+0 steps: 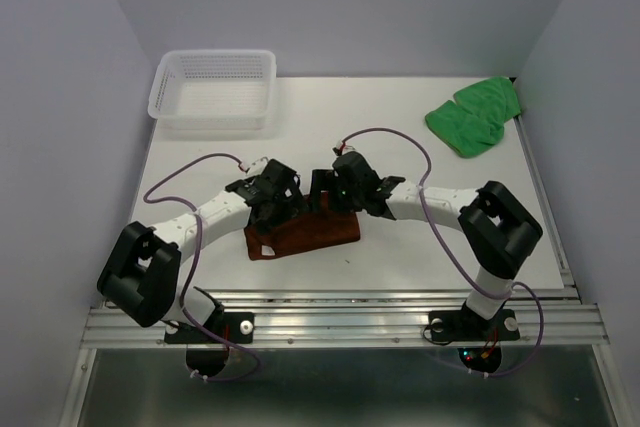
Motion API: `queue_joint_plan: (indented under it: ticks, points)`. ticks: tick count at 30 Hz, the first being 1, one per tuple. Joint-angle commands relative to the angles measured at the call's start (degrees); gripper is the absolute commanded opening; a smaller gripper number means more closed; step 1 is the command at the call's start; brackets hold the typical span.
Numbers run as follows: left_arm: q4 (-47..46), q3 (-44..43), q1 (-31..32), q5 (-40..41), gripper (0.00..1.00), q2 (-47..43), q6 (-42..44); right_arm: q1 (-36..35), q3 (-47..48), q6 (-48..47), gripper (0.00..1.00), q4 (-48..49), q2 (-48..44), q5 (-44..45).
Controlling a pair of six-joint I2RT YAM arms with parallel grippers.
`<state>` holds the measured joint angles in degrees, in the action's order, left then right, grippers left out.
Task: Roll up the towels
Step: Fold the towel
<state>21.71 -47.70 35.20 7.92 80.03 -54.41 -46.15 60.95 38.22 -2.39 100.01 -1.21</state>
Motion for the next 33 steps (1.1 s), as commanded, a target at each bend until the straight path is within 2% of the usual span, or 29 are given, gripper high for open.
queue_joint_plan:
  ticks: [1,8,12,17,21,26,33]
  points:
    - [2.8,2.0,0.4,2.9,0.99,-0.5,-1.8,0.3,-0.6,1.4,1.0,4.1,1.0,-2.7]
    - [13.2,3.4,0.2,11.7,0.99,-1.9,-7.5,0.8,-2.9,3.4,1.0,4.4,1.0,-1.5]
    - [16.1,3.9,-0.7,13.2,0.99,-2.2,-9.0,1.3,-3.8,4.0,1.0,4.5,-0.3,-1.2]
    - [16.8,4.4,-0.7,13.1,0.99,-3.1,-9.4,1.3,-4.6,3.7,1.0,4.3,-2.2,-0.8]
    - [11.7,4.9,-0.7,11.2,0.99,-3.2,-8.1,1.3,-3.8,0.9,1.0,4.5,-3.4,-1.8]
    - [9.8,2.0,-0.7,9.7,0.99,0.1,-7.3,1.3,-1.8,-3.5,1.0,4.5,-3.9,-2.1]
    - [17.8,-3.1,-0.7,12.4,0.99,-3.2,-8.9,1.3,1.3,-5.6,1.0,4.5,-1.2,-1.5]
